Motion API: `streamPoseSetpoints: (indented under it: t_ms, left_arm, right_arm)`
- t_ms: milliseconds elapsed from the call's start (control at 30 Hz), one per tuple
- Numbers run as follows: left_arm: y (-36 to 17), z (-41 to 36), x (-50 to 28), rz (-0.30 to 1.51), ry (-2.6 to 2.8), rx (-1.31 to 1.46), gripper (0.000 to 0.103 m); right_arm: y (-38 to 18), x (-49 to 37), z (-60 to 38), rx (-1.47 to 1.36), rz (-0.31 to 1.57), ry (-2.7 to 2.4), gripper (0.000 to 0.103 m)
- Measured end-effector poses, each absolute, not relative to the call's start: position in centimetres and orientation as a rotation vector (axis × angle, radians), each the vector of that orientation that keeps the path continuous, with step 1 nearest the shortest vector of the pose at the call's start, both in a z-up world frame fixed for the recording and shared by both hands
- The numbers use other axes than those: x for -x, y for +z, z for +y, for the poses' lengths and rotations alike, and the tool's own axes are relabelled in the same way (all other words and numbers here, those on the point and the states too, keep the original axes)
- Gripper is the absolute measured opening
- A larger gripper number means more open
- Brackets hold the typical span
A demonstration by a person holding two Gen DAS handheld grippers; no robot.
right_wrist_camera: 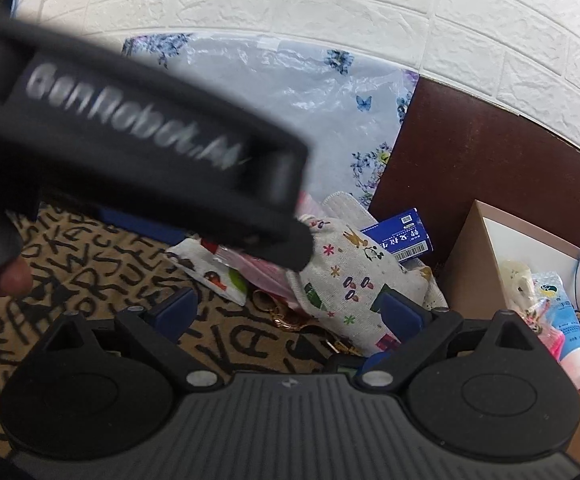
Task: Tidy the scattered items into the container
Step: 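Grasp the floral drawstring pouch with the right tool and lift it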
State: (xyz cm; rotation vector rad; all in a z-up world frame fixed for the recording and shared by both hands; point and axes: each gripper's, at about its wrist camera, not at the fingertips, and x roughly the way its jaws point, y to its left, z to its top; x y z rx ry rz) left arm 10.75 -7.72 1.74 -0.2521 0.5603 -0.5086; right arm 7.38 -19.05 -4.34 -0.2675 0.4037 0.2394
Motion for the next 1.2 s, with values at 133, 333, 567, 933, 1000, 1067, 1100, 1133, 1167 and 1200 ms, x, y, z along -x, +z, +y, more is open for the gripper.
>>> streamPoseSetpoints:
  t_ms: [133,333,567,933,1000,1067,1100,1133,1167,1200]
  left_arm:
    - [1.7,-8.9,-13.5,0.577,-0.534,0.257,0.073]
    - [1.2,-10.3,-16.6,0.597,-0.569,0.233,0.062]
    - [0.5,-11.0,-18.3,0.582,-0.575,0.205,0.06]
    - [0.1,-11.2,-17.7,0.602,-0.564,0.196,0.0]
    - [0.4,-11.0,-16.7,0.593,-0.566,0.204,0.0]
    - [0.7,-10.7,-15.8,0.598,-0.571,0.231,0.0]
    - [0.8,-10.5,-15.1,0.604,-0.572,0.244,0.0]
    - [1.0,-10.3,-14.4,0.608,-0.574,0.252,0.0]
    - [1.2,-10.2,-13.5,0.609,-0.575,0.255,0.0]
    - [1.4,-10.0,-12.5,0.607,-0.575,0.256,0.0]
  right_arm:
    - [-5.2,-9.2,-18.9,0.279,0.405,0.207,0.093]
    - [-6.3,-11.5,-19.0,0.306,0.403,0.155,0.085]
    - [-7.5,-13.2,-19.0,0.343,0.398,0.113,0.077]
    - [-7.4,-13.0,-19.6,0.371,0.377,0.087,0.031]
    - [-7.0,-12.6,-19.8,0.358,0.381,0.099,0.027]
    - [-6.6,-11.7,-19.9,0.352,0.381,0.116,0.025]
    - [-6.4,-11.2,-20.0,0.351,0.383,0.123,0.024]
    - [-6.4,-10.5,-19.9,0.345,0.385,0.135,0.023]
    - [-6.1,-9.9,-20.1,0.335,0.389,0.147,0.023]
    - [-5.9,-9.2,-20.2,0.329,0.392,0.162,0.021]
